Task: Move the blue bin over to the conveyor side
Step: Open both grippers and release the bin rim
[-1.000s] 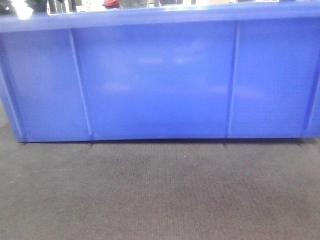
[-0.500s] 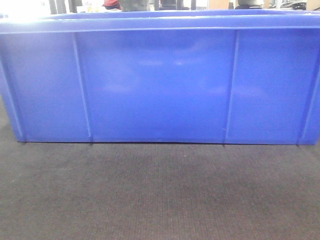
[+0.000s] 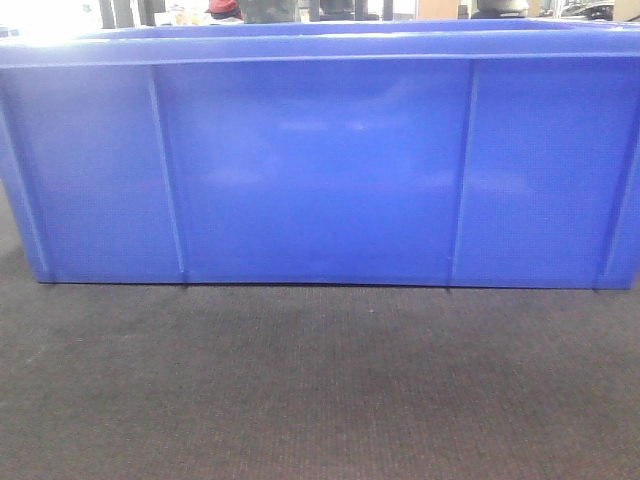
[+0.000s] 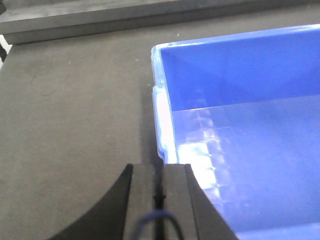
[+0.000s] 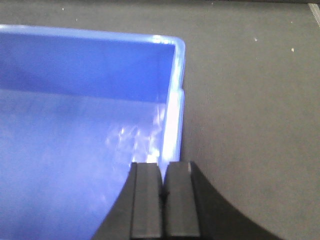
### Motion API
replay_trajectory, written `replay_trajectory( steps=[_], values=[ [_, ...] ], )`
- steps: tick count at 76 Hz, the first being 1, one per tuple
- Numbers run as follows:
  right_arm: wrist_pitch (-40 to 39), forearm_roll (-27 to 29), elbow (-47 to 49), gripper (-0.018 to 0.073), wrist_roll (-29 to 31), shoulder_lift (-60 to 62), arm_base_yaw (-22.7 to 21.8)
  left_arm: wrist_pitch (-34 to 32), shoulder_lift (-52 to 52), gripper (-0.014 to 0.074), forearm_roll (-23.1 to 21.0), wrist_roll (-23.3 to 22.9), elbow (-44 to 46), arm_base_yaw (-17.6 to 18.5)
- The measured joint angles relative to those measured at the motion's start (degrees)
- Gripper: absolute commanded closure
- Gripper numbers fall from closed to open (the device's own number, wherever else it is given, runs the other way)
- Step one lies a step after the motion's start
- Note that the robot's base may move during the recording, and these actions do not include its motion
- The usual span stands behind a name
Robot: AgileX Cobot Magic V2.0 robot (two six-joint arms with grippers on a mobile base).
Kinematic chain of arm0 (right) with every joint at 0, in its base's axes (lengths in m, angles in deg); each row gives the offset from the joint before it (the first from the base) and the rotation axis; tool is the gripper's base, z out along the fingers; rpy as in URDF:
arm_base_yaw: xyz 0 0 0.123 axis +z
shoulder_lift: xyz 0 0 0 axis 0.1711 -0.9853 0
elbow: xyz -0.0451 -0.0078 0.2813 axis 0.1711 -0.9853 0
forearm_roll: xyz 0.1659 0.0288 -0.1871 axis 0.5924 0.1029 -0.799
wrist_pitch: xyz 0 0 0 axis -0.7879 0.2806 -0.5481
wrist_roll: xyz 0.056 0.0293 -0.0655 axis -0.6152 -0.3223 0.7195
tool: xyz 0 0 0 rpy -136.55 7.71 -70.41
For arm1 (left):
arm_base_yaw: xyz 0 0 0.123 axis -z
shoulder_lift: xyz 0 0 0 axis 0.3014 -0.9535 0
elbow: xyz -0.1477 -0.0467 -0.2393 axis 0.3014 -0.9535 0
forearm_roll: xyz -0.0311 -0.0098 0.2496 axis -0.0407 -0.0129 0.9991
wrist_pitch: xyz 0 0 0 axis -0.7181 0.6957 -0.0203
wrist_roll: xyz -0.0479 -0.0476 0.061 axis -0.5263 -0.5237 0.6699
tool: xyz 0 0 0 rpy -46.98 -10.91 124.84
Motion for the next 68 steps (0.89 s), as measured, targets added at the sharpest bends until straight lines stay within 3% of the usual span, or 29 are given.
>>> replay_trajectory(
  steps=[16,41,54,68],
  values=[
    [-13.3,0.0,-20.8,0.0648,0.0,12.5,0.0,-8.4,13.3,0.0614,0.0,-3.5,-17.7,0.0],
    [-27.6,0.0,-49.6,0.0648,0.0,33.1,0.0,-10.5,32.9,0.0614,0.0,-3.9,-35.4,0.0],
    [-30.0,0.0,-57.6,0.0648,0.0,45.6,0.0,-10.5,40.6,0.0614,0.0,-3.9,-39.7,0.0],
    [-30.8,0.0,-58.9,0.0648,0.0,55.6,0.0,-10.5,44.3,0.0614,0.1,-3.9,-40.7,0.0]
  ],
)
